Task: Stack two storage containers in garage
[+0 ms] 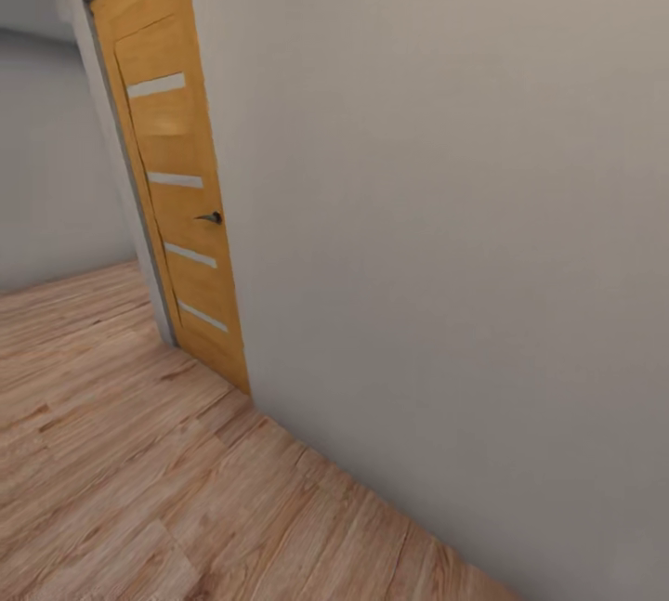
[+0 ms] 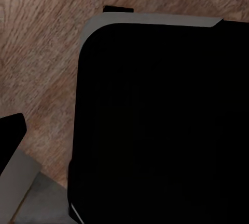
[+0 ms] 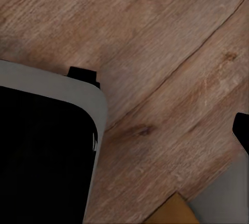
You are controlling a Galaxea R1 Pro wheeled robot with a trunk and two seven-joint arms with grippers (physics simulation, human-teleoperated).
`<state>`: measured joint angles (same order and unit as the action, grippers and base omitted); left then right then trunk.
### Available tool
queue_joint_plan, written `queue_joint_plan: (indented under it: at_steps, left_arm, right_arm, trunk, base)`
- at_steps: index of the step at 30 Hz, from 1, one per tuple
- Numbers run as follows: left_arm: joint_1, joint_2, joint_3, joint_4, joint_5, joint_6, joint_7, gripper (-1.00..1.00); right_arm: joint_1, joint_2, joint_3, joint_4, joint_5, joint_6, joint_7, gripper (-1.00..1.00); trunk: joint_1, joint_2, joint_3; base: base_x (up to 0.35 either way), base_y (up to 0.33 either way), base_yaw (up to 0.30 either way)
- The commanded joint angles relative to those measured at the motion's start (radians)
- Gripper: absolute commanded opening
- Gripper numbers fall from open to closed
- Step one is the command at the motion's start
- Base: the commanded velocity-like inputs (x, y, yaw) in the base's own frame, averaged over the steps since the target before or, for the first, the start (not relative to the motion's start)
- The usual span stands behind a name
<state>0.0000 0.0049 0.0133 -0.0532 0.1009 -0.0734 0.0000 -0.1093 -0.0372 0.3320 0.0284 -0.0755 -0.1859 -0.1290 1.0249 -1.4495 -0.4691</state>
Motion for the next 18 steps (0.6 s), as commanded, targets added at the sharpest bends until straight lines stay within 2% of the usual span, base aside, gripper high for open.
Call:
queue_joint_plan:
  at_steps: [1,7,15,18]
  left_arm:
    - [0.0,0.0,0.0,0.0,0.01,-0.002,0.0,1.0]
    - [0.0,0.0,-0.005,-0.001,0.004,-0.003,-0.002,1.0]
    - [0.0,0.022,-0.01,-0.002,-0.004,-0.003,0.0,1.0]
    - [0.0,0.023,-0.011,-0.001,-0.005,-0.003,0.0,1.0]
  right_arm:
    - [-0.001,0.0,0.008,0.003,-0.008,-0.006,-0.001,1.0]
    - [-0.001,0.0,0.007,0.003,-0.012,-0.006,-0.001,1.0]
    - [-0.001,0.0,0.006,0.003,-0.012,-0.005,-0.001,1.0]
    - [-0.001,0.001,0.007,0.004,-0.009,0.0,0.004,1.0]
  trunk:
    - [0.0,0.0,-0.001]
    - [0.0,0.0,-0.001]
    - [0.0,0.0,-0.001]
    - [0.0,0.0,-0.001]
  base:
    - [0.037,0.0,0.276]
    - [0.006,0.0,0.278]
    - [0.0,0.0,0.281]
    - [0.0,0.0,0.282]
